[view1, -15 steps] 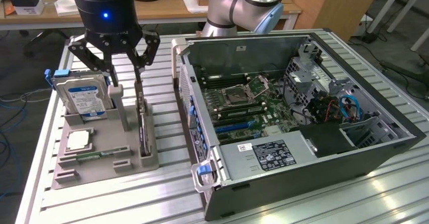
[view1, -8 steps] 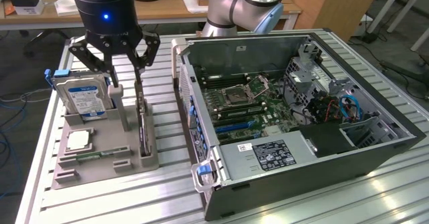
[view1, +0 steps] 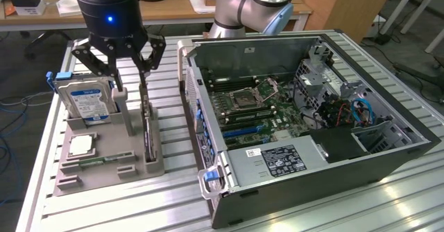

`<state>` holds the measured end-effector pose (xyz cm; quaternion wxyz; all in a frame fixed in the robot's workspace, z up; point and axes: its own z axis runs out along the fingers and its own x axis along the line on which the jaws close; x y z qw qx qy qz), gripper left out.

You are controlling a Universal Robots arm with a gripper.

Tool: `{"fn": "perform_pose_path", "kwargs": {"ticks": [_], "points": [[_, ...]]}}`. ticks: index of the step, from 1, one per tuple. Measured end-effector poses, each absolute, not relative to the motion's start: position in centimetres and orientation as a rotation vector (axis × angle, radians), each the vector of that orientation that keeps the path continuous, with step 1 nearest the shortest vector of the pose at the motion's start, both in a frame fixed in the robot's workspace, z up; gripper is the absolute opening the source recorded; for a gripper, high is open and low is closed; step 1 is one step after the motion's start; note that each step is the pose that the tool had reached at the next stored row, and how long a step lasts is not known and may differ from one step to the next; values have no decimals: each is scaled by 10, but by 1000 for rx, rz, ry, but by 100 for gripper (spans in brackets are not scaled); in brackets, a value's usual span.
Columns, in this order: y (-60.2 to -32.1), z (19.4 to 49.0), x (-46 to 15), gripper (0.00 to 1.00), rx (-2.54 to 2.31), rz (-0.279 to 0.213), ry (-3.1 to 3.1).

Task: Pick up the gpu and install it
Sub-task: 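Pick up the gpu and move the gpu toward the slot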

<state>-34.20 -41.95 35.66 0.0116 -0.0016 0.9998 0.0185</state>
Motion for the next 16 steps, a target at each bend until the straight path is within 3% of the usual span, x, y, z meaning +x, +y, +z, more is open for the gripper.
{"fn": "perform_pose_path", "kwargs": {"ticks": [16], "points": [[-419, 352, -342, 47, -5, 58, 3118]]}}
